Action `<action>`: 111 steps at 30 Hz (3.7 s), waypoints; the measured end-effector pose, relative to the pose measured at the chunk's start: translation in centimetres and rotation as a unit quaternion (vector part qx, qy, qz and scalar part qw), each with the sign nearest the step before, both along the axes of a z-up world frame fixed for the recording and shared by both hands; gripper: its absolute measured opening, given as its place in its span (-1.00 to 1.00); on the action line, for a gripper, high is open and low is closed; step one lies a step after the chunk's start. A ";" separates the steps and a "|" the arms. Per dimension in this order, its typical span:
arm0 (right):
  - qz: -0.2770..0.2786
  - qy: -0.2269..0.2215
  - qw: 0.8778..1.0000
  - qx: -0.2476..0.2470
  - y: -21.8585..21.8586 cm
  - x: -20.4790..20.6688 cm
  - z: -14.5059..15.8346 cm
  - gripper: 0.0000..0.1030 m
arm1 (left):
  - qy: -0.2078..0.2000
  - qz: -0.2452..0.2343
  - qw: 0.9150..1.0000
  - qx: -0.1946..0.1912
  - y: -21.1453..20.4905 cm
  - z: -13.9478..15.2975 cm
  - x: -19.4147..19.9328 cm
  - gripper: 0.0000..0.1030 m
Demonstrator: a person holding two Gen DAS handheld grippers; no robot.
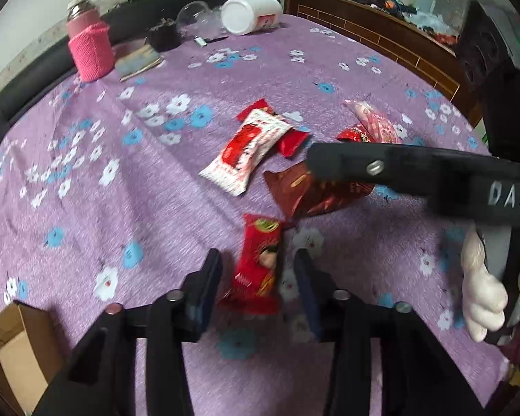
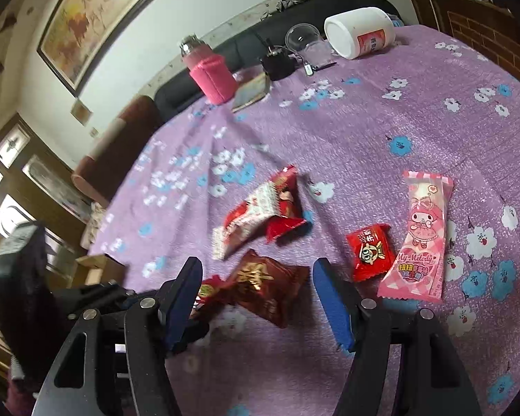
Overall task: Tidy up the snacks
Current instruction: 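Grasp the red candy bar with left tool while right grasps brown packet, then carry both packets into the tray and open both tools, then grasp the white-red wafer packet with left tool while right grasps pink strawberry bar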
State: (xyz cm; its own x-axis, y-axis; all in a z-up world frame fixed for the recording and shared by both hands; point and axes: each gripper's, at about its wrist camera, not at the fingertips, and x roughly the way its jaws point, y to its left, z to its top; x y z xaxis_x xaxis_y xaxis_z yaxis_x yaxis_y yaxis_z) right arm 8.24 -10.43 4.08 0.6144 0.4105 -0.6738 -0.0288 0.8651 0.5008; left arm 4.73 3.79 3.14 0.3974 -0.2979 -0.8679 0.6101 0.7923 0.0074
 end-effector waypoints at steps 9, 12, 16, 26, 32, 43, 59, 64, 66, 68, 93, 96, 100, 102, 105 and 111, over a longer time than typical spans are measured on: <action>0.015 0.010 1.000 -0.026 0.5 0.6 -0.8 0.36 | -0.022 0.018 1.000 -0.003 -0.6 -0.2 -1.8 -0.64; 0.019 0.005 0.999 -0.047 1.1 0.6 -0.7 0.36 | -0.020 0.038 0.999 -0.012 0.8 0.1 -2.4 -0.64; 0.031 -0.002 0.994 -0.101 2.6 0.3 -0.6 0.36 | -0.024 0.065 0.997 -0.035 3.1 1.6 -3.9 -0.64; 0.028 -0.018 0.987 -0.156 4.1 -0.6 -0.5 -0.36 | -0.051 0.187 0.967 -0.165 12.8 6.0 -9.6 -0.64; 0.025 -0.033 0.988 -0.150 4.9 -2.8 0.0 -0.38 | -0.085 0.248 0.942 -0.210 18.6 7.5 -13.6 -0.63; 0.080 -0.065 0.990 -0.093 10.2 -7.8 5.2 -0.36 | -0.098 0.383 0.898 -0.191 29.9 5.7 -19.3 -0.63; 0.258 -0.073 0.956 -0.122 28.2 -10.5 5.5 -0.34 | -0.078 0.390 0.902 -0.166 31.5 4.0 -17.4 -0.63; 0.274 -0.066 0.947 -0.154 30.8 -10.1 4.2 -0.33 | -0.053 0.397 0.906 -0.137 32.0 2.7 -14.0 -0.63; 0.275 -0.063 0.945 -0.163 31.5 -9.9 3.6 -0.33 | -0.049 0.396 0.907 -0.134 32.0 2.5 -13.3 -0.63; 0.276 -0.059 0.945 -0.166 31.8 -9.5 3.2 -0.29 | -0.052 0.396 0.907 -0.136 31.9 2.7 -13.2 -0.63; 0.140 -0.064 0.982 -0.111 16.0 -10.0 5.4 0.09 | -0.086 0.363 0.899 -0.231 26.7 9.5 -19.6 0.46; 0.087 -0.053 0.989 -0.110 10.8 -9.7 5.3 0.09 | -0.076 0.335 0.905 -0.250 24.9 9.7 -20.1 0.47; 0.019 -0.038 0.991 -0.125 4.3 -9.4 4.9 0.08 | -0.072 0.302 0.916 -0.255 21.5 10.2 -20.5 0.72; -0.015 -0.036 0.990 -0.132 1.5 -9.3 4.8 0.08 | -0.074 0.288 0.921 -0.250 19.6 10.1 -20.6 0.75; -0.054 -0.029 0.989 -0.133 -1.8 -8.5 4.7 0.08 | -0.069 0.256 0.931 -0.252 17.1 9.6 -20.7 0.75; -0.103 -0.005 0.991 -0.089 -6.1 -6.5 3.3 0.07 | -0.042 0.208 0.947 -0.240 13.4 7.8 -20.3 0.75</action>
